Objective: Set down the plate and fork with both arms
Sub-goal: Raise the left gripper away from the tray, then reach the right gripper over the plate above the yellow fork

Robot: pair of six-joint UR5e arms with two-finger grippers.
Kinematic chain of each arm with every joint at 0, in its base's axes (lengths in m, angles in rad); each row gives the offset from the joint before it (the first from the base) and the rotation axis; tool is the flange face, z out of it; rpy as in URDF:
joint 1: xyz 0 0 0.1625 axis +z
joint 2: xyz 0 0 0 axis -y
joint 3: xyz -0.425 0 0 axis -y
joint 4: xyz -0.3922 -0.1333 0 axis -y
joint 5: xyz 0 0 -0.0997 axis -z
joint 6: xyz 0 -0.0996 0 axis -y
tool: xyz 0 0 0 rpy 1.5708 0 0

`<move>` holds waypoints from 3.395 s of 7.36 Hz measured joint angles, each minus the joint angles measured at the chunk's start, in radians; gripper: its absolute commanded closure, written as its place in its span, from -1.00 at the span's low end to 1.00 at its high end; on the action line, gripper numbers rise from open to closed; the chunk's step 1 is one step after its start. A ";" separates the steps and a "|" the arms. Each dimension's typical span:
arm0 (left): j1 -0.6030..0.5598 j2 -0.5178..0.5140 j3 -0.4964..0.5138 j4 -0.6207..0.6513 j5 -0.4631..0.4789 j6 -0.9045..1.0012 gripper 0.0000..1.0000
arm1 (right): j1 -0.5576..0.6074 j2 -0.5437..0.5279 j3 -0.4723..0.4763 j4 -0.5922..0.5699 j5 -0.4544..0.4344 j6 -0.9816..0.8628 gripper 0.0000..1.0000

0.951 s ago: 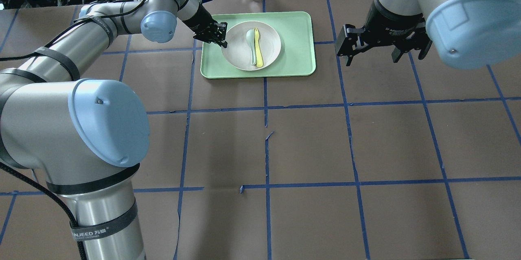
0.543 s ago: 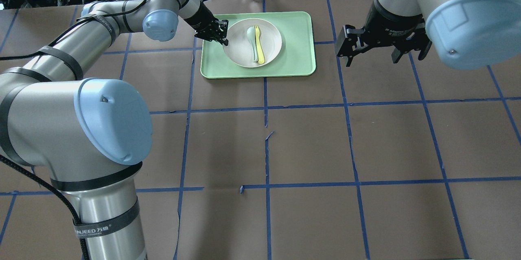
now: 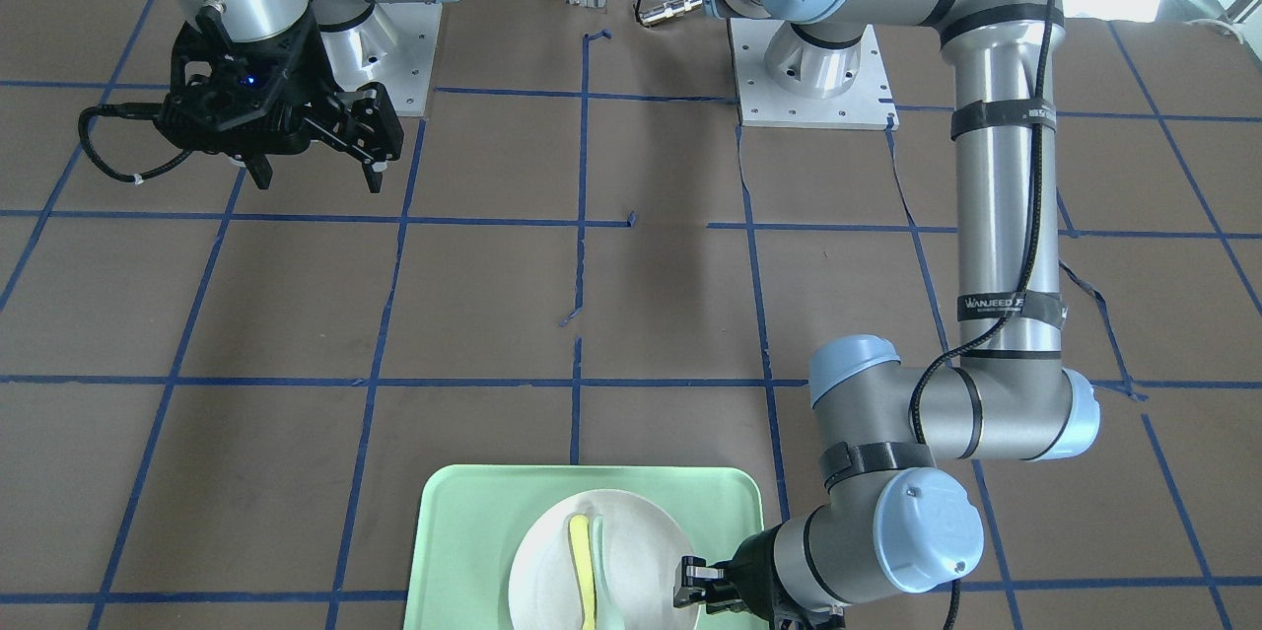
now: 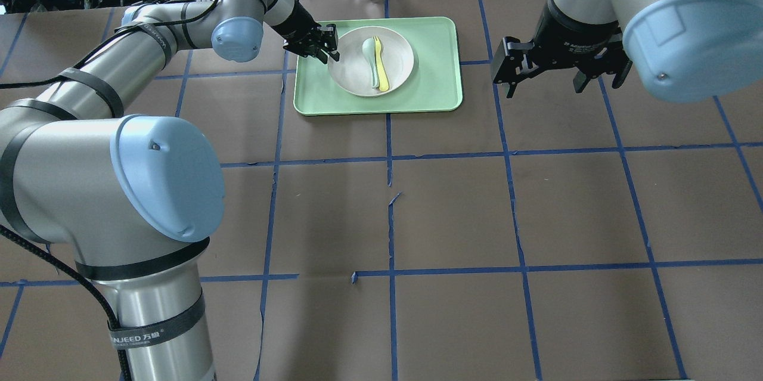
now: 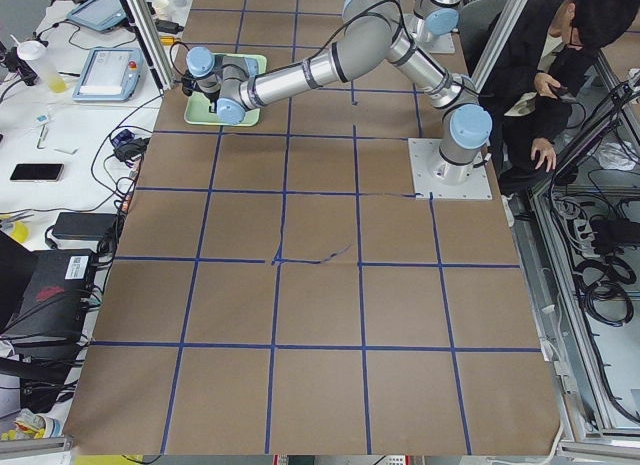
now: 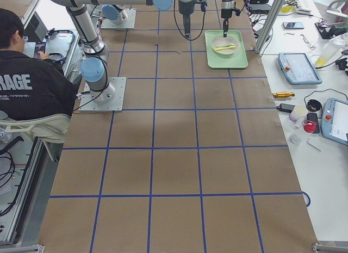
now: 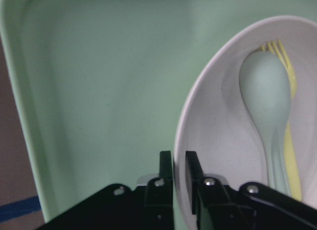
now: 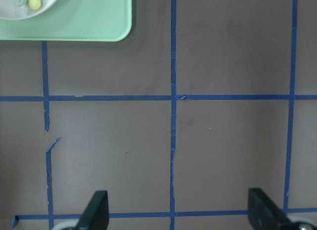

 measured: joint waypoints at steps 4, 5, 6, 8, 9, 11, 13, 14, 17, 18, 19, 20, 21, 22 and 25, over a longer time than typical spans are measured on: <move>-0.008 0.270 -0.164 -0.194 0.253 -0.022 -1.00 | 0.001 0.000 -0.002 0.000 0.000 -0.001 -1.00; -0.013 0.376 -0.190 -0.304 0.293 -0.057 -1.00 | 0.000 0.000 -0.002 0.000 0.000 -0.001 -1.00; -0.020 0.485 -0.208 -0.420 0.309 -0.095 -1.00 | 0.000 0.000 -0.001 0.000 -0.001 -0.001 -1.00; -0.050 0.679 -0.275 -0.545 0.368 -0.199 -1.00 | 0.000 0.000 -0.002 0.000 -0.001 -0.002 -1.00; -0.067 0.758 -0.333 -0.555 0.408 -0.247 -1.00 | 0.000 0.000 -0.003 -0.001 -0.001 -0.003 -1.00; -0.081 0.867 -0.436 -0.541 0.434 -0.277 -1.00 | 0.000 0.000 -0.004 -0.001 -0.001 -0.003 -1.00; -0.085 0.910 -0.516 -0.470 0.434 -0.276 -1.00 | 0.000 0.000 -0.005 -0.002 0.000 -0.003 -1.00; -0.086 0.919 -0.536 -0.443 0.431 -0.272 -1.00 | 0.000 0.000 -0.005 -0.003 0.000 -0.003 -1.00; -0.087 0.926 -0.550 -0.427 0.427 -0.268 -1.00 | 0.000 0.003 -0.006 -0.006 0.002 -0.004 -1.00; -0.087 0.928 -0.552 -0.427 0.427 -0.268 -1.00 | 0.000 0.008 -0.007 -0.007 0.002 -0.006 -1.00; -0.087 0.928 -0.552 -0.427 0.426 -0.268 -1.00 | 0.000 0.011 -0.008 -0.007 0.002 -0.007 -1.00; -0.087 0.928 -0.553 -0.427 0.427 -0.268 -1.00 | 0.001 0.014 -0.010 -0.008 0.003 -0.008 -1.00; -0.087 0.929 -0.553 -0.426 0.427 -0.268 -1.00 | 0.004 0.035 -0.028 -0.014 0.004 -0.011 -1.00; -0.087 0.929 -0.554 -0.427 0.428 -0.267 -1.00 | 0.011 0.094 -0.080 -0.024 0.005 -0.010 -1.00; -0.087 0.927 -0.557 -0.428 0.428 -0.267 -1.00 | 0.041 0.347 -0.297 -0.088 0.010 0.007 -1.00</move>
